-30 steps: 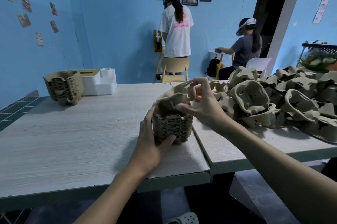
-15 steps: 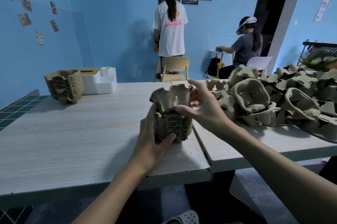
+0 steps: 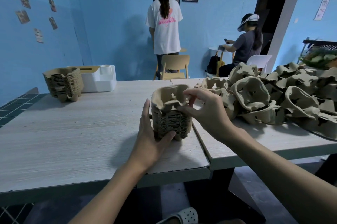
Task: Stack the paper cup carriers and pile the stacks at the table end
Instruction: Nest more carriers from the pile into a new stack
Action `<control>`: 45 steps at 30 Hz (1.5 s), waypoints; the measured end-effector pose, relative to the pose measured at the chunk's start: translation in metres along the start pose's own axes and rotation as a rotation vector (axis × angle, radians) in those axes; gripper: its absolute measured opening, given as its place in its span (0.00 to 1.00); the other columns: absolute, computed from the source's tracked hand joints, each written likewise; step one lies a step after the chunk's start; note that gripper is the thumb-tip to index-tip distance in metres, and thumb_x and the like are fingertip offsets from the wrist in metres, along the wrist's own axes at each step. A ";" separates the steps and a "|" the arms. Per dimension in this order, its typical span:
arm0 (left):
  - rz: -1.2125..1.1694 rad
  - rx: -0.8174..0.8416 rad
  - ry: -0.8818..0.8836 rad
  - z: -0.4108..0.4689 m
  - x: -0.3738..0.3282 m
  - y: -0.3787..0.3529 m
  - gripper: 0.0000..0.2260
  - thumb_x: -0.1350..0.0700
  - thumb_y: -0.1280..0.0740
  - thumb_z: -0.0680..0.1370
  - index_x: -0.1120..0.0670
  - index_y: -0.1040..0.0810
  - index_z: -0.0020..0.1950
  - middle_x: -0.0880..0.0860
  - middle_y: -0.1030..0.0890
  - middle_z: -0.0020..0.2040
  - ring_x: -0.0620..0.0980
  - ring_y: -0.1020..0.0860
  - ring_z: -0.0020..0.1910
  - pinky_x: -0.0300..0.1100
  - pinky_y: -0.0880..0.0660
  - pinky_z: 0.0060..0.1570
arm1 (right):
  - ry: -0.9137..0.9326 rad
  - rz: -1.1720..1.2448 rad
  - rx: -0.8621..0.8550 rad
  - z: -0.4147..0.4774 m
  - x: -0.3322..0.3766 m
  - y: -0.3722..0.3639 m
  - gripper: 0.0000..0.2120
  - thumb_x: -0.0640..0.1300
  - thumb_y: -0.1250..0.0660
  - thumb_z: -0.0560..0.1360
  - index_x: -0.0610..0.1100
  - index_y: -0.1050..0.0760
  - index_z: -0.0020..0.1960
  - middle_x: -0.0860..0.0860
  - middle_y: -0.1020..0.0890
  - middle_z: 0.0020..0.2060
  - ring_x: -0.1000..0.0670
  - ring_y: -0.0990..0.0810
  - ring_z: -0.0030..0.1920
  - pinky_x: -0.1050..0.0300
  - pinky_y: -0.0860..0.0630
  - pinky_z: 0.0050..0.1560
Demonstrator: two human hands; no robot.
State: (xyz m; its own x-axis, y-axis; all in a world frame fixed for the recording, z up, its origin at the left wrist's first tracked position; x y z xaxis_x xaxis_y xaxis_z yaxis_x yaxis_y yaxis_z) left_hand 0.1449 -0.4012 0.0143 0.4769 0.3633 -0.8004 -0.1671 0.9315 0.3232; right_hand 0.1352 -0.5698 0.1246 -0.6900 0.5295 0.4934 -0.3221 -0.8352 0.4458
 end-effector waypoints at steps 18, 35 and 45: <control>0.013 -0.027 -0.037 -0.003 -0.005 0.002 0.43 0.51 0.24 0.73 0.24 0.50 0.71 0.50 0.32 0.69 0.55 0.24 0.64 0.57 0.26 0.65 | -0.184 -0.345 -0.024 -0.020 -0.065 0.041 0.13 0.51 0.34 0.76 0.45 0.20 0.55 0.47 0.25 0.56 0.47 0.27 0.58 0.43 0.28 0.61; -0.022 -0.005 -0.006 0.000 0.005 -0.002 0.44 0.52 0.23 0.73 0.29 0.49 0.75 0.51 0.31 0.70 0.61 0.22 0.61 0.60 0.24 0.62 | -0.379 -0.904 0.026 -0.029 -0.128 0.083 0.18 0.54 0.43 0.81 0.45 0.22 0.59 0.45 0.28 0.68 0.42 0.32 0.68 0.44 0.42 0.66; -0.012 -0.013 -0.045 0.001 0.004 -0.001 0.41 0.53 0.23 0.73 0.31 0.44 0.74 0.49 0.31 0.69 0.61 0.21 0.59 0.61 0.23 0.60 | -0.228 -1.067 -0.003 -0.039 -0.125 0.092 0.14 0.49 0.42 0.80 0.44 0.24 0.59 0.44 0.24 0.62 0.41 0.26 0.61 0.41 0.40 0.63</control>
State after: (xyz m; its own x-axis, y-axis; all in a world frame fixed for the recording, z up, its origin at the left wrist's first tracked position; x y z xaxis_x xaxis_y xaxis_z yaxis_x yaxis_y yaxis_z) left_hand 0.1473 -0.4010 0.0111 0.5169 0.3506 -0.7809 -0.1718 0.9362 0.3066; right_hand 0.1665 -0.7185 0.0748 0.0822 0.9964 -0.0196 -0.6851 0.0708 0.7250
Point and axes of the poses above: each hand's wrist, its own z-axis towards the middle knuckle, its own y-axis out of the back of the hand, x = y × z, the point moved 10 cm from there along z, towards the middle knuckle
